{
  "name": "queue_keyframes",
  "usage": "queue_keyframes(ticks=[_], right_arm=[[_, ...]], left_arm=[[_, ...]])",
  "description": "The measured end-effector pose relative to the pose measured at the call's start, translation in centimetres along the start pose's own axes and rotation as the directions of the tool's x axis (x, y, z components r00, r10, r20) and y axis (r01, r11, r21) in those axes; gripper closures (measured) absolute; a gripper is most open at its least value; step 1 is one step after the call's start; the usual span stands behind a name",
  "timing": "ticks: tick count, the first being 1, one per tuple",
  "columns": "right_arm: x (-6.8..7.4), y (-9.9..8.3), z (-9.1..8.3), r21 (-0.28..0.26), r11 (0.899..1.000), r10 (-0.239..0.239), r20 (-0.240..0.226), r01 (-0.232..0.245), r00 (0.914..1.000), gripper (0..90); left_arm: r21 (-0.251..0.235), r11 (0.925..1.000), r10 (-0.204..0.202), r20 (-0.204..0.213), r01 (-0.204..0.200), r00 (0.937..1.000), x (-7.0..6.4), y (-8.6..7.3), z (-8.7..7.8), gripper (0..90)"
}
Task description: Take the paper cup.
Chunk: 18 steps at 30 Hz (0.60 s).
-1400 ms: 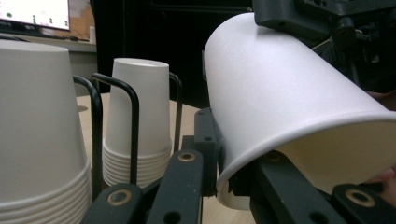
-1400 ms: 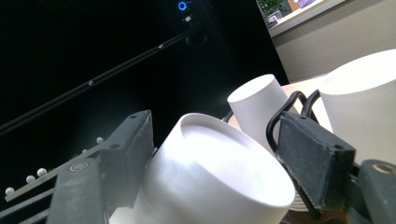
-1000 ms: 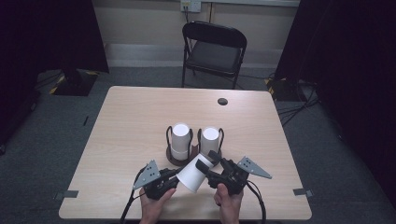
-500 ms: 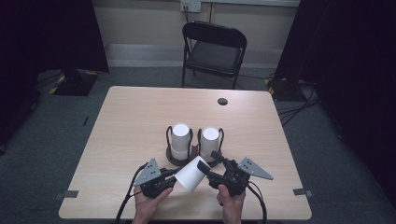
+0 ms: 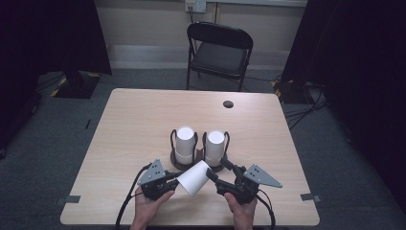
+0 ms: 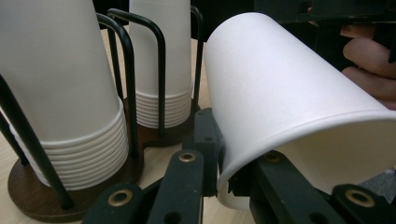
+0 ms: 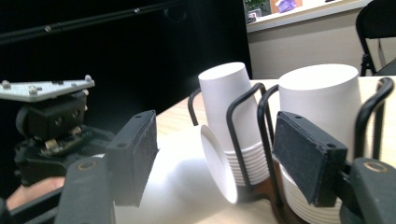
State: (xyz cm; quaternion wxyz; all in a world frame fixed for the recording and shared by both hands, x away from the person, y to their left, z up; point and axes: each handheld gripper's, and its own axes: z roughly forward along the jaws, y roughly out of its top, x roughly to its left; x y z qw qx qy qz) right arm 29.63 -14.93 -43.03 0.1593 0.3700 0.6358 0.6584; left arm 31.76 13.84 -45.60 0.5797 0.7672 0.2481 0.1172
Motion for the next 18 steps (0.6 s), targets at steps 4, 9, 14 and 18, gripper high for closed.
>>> queue_keyframes(ticks=[4, 9, 14, 18], right_arm=[[0.2, 0.0, -0.3, 0.027, 0.999, -0.041, 0.022, 0.040, 0.9989, 30.5], [0.3, -0.1, -0.3, 0.085, 0.993, -0.081, -0.011, 0.082, 0.9967, 28.6], [0.6, -0.2, -0.4, 0.147, 0.976, -0.162, 0.007, 0.159, 0.9868, 24.5], [0.9, -0.3, -0.4, 0.173, 0.963, -0.214, 0.012, 0.209, 0.9767, 22.4]], left_arm=[[0.003, 1.0000, -0.002, 0.003, 0.002, 1.0000, 0.2, 0.2, -0.3, 85.2], [0.069, 0.9973, 0.027, -0.025, -0.026, 0.9993, 0.4, 0.6, -0.5, 85.2], [0.098, 0.9950, 0.021, -0.022, -0.019, 0.9995, 0.7, 0.9, -0.3, 85.2], [0.126, 0.9915, 0.034, -0.029, -0.030, 0.9990, 0.7, 1.3, -0.2, 85.2]])
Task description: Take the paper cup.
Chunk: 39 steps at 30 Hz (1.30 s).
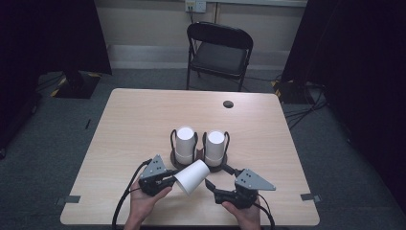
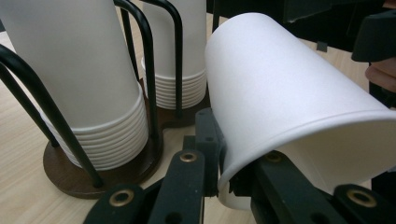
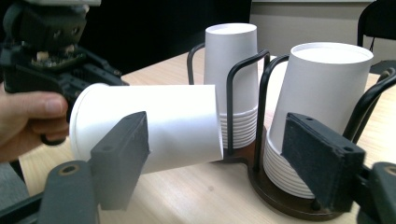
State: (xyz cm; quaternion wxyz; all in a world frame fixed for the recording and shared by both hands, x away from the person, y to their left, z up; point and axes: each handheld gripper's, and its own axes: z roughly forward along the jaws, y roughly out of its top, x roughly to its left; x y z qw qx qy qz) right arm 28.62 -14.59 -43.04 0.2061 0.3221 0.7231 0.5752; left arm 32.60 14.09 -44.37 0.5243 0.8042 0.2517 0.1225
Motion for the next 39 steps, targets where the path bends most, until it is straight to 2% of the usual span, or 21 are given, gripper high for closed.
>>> queue_keyframes(ticks=[5, 9, 12, 15, 17, 19, 21, 24, 26, 30, 31, 32, 36, 39], right_arm=[[0.3, 0.0, 0.0, 0.008, 1.000, -0.023, -0.023, 0.023, 0.9995, 20.9], [0.6, -0.1, 0.1, 0.034, 0.998, -0.059, -0.045, 0.061, 0.9972, 17.4], [0.8, -0.2, 0.2, 0.034, 0.995, -0.089, -0.088, 0.092, 0.9922, 13.5], [1.0, -0.1, 0.3, 0.032, 0.992, -0.115, -0.101, 0.119, 0.9882, 13.5], [1.2, -0.1, 0.7, 0.048, 0.989, -0.137, -0.108, 0.143, 0.9847, 13.6], [1.4, -0.1, 1.0, 0.074, 0.980, -0.174, -0.105, 0.183, 0.9790, 13.9], [1.7, -0.1, 1.2, 0.088, 0.972, -0.207, -0.107, 0.217, 0.9725, 13.8], [1.8, -0.1, 1.4, 0.101, 0.967, -0.222, -0.125, 0.235, 0.9671, 13.7], [1.8, -0.1, 1.5, 0.118, 0.960, -0.240, -0.132, 0.255, 0.9619, 14.3], [1.9, -0.2, 1.6, 0.156, 0.941, -0.279, -0.153, 0.302, 0.9481, 16.2], [1.9, -0.2, 1.7, 0.159, 0.935, -0.295, -0.150, 0.318, 0.9435, 16.1], [2.0, -0.2, 1.7, 0.163, 0.929, -0.309, -0.151, 0.332, 0.9391, 16.2], [2.1, 0.1, 2.1, 0.172, 0.908, -0.353, -0.173, 0.381, 0.9194, 15.5], [2.2, 0.1, 2.5, 0.191, 0.884, -0.393, -0.192, 0.427, 0.8992, 16.2]], left_arm=[[0.052, 0.9981, 0.034, -0.004, -0.034, 0.9994, -0.1, 0.6, 0.1, 85.2], [0.076, 0.9964, 0.038, -0.015, -0.037, 0.9992, 0.1, 0.7, 0.2, 85.3], [0.106, 0.9930, 0.055, -0.023, -0.052, 0.9982, 0.1, 0.8, 0.4, 85.3], [0.124, 0.9912, 0.050, -0.015, -0.048, 0.9986, 0.1, 0.9, 0.5, 85.3], [0.136, 0.9895, 0.049, -0.008, -0.048, 0.9988, 0.2, 1.0, 0.5, 85.3], [0.148, 0.9882, 0.041, 0.000, -0.041, 0.9991, 0.3, 1.0, 0.5, 85.2], [0.179, 0.9827, 0.046, 0.009, -0.047, 0.9989, 0.5, 1.2, 0.4, 85.4], [0.206, 0.9766, 0.060, 0.020, -0.063, 0.9980, 0.4, 1.4, 0.4, 85.6], [0.214, 0.9744, 0.062, 0.030, -0.067, 0.9976, 0.3, 1.5, 0.5, 85.6], [0.221, 0.9725, 0.071, 0.022, -0.074, 0.9972, 0.2, 1.6, 0.6, 85.5], [0.215, 0.9746, 0.059, 0.020, -0.062, 0.9981, 0.1, 1.6, 0.7, 85.5], [0.225, 0.9718, 0.068, 0.023, -0.071, 0.9975, 0.2, 1.6, 0.7, 85.5], [0.235, 0.9687, 0.073, 0.034, -0.079, 0.9968, 0.1, 1.7, 0.7, 85.5], [0.264, 0.9615, 0.067, 0.037, -0.075, 0.9970, 0.1, 1.7, 0.8, 85.4]])
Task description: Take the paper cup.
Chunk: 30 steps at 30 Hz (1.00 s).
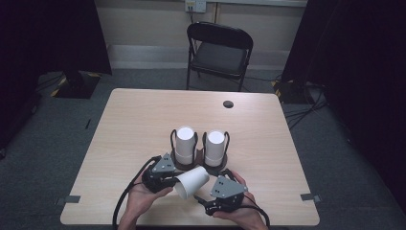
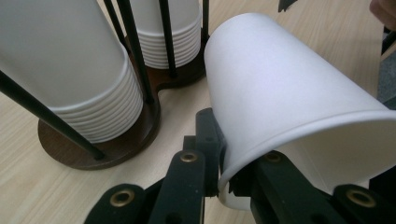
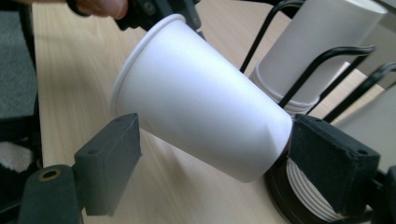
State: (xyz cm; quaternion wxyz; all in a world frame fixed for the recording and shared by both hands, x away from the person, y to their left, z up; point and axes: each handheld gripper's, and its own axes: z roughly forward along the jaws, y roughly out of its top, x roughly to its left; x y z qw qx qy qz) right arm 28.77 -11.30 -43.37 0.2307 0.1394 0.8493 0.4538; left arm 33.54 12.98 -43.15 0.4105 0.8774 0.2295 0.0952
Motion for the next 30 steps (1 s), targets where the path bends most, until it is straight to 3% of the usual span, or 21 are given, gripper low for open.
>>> queue_keyframes(ticks=[4, 13, 19, 24, 30], right_arm=[[0.1, 0.0, 0.5, 0.030, 0.999, -0.044, -0.024, 0.045, 0.9987, 16.3], [1.2, -0.1, 1.0, 0.061, 0.990, -0.125, -0.006, 0.125, 0.9921, 12.3], [1.6, -0.1, 1.4, 0.088, 0.983, -0.159, -0.012, 0.159, 0.9873, 12.0], [2.3, 0.0, 1.9, 0.096, 0.978, -0.181, -0.024, 0.183, 0.9831, 14.5], [2.5, 0.2, 2.4, 0.093, 0.978, -0.188, -0.010, 0.188, 0.9822, 13.3]], left_arm=[[0.014, 0.9998, 0.011, 0.019, -0.011, 0.9998, 0.0, 0.0, 0.3, 85.4], [0.029, 0.9993, -0.026, 0.060, 0.024, 0.9979, -0.4, 0.0, 0.8, 85.6], [0.045, 0.9986, -0.031, 0.074, 0.028, 0.9968, -0.3, -0.1, 0.9, 85.9], [-0.004, 0.9984, -0.056, 0.126, 0.057, 0.9905, -0.2, 0.0, 1.0, 88.2], [-0.017, 0.9971, -0.071, 0.138, 0.074, 0.9879, -0.3, 0.1, 1.1, 88.4]])
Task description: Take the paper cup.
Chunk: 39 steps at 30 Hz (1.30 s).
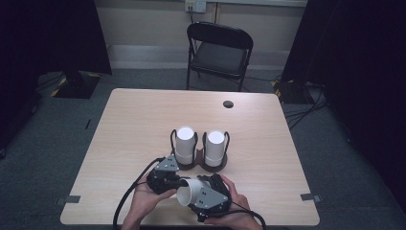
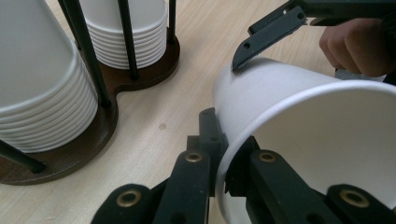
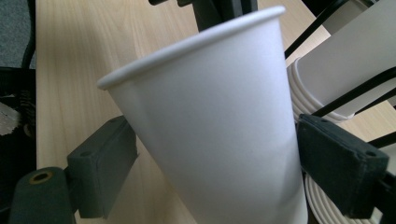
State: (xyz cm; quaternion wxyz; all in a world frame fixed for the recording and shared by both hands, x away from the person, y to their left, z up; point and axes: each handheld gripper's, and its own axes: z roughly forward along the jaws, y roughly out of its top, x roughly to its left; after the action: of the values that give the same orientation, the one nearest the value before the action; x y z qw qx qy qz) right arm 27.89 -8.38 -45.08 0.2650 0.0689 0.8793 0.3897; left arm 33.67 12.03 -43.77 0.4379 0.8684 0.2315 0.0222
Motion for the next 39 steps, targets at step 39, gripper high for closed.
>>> queue_keyframes(ticks=[39], right_arm=[[0.8, 1.7, 0.5, -0.066, 0.997, -0.045, 0.080, 0.051, 0.9958, 21.5]], left_arm=[[-0.023, 0.9968, -0.076, 0.045, 0.077, 0.9961, -0.1, 0.5, 0.5, 87.7]])
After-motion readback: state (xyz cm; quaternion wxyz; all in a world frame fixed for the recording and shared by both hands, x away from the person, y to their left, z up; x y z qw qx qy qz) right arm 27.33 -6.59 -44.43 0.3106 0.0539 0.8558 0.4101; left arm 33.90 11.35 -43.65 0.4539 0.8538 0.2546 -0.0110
